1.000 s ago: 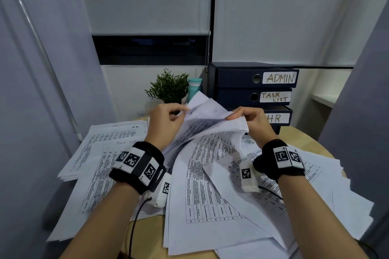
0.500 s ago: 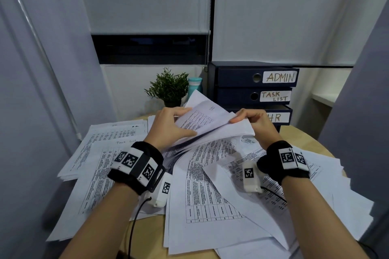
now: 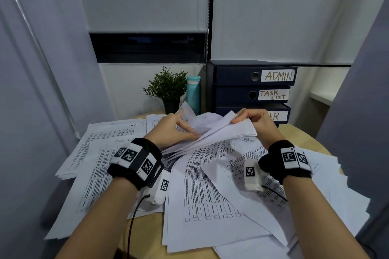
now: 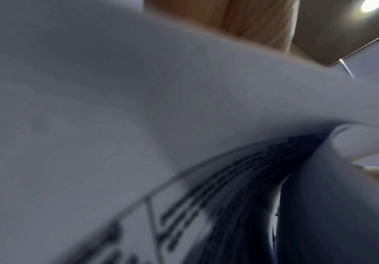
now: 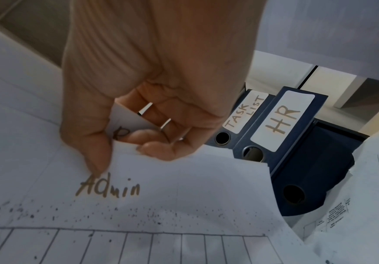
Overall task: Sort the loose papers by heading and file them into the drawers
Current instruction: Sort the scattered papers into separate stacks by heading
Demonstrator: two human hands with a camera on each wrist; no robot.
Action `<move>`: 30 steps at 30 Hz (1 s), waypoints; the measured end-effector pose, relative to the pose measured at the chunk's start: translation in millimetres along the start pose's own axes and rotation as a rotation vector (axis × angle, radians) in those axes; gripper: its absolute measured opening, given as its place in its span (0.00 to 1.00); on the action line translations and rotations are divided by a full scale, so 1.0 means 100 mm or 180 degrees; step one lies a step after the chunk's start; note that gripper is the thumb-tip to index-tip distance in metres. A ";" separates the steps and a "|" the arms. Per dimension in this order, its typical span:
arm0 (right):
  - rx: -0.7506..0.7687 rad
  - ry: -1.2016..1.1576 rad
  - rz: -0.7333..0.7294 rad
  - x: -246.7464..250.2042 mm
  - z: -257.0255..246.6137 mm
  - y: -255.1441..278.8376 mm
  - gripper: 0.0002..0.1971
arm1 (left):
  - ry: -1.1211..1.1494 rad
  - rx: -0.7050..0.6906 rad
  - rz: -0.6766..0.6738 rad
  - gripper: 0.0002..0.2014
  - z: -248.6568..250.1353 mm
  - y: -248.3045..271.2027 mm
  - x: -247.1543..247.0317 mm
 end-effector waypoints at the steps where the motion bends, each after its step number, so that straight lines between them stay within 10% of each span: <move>1: -0.0004 -0.0005 -0.0011 0.00 0.01 -0.01 0.13 | 0.0050 0.0076 -0.0077 0.13 -0.04 0.00 -0.01; 5: 0.0044 -0.0008 -0.0039 -0.01 0.01 -0.03 0.20 | 0.0434 0.0124 -0.0022 0.36 -0.02 0.03 0.00; 11: 0.0070 0.0473 0.0164 0.02 -0.03 -0.02 0.07 | 0.0538 0.0213 0.0354 0.10 -0.18 0.02 0.11; 18: -0.0020 0.0153 0.0030 -0.01 -0.03 0.01 0.21 | 0.0525 -0.0101 0.1107 0.21 -0.16 0.01 0.31; 21: -0.0118 0.0173 0.0215 -0.01 -0.02 -0.02 0.16 | 0.0401 -0.0759 0.0863 0.36 0.09 0.04 0.28; 26: 0.0085 0.0311 0.0774 0.03 -0.08 -0.04 0.20 | 0.0877 -0.0389 0.0406 0.14 0.20 0.02 0.10; 30: 0.0142 0.0263 0.0906 0.04 -0.10 -0.05 0.21 | 0.1051 -0.0314 0.0330 0.23 0.16 0.01 0.09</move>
Point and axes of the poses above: each hand's wrist, its own y-axis away from the middle knuckle, its own x-axis out of the back of the hand, z = x × y, the point moved 7 cm from there along -y, towards the middle knuckle, and after that the axes turned 10 degrees about -x, right-handed, at the moved point
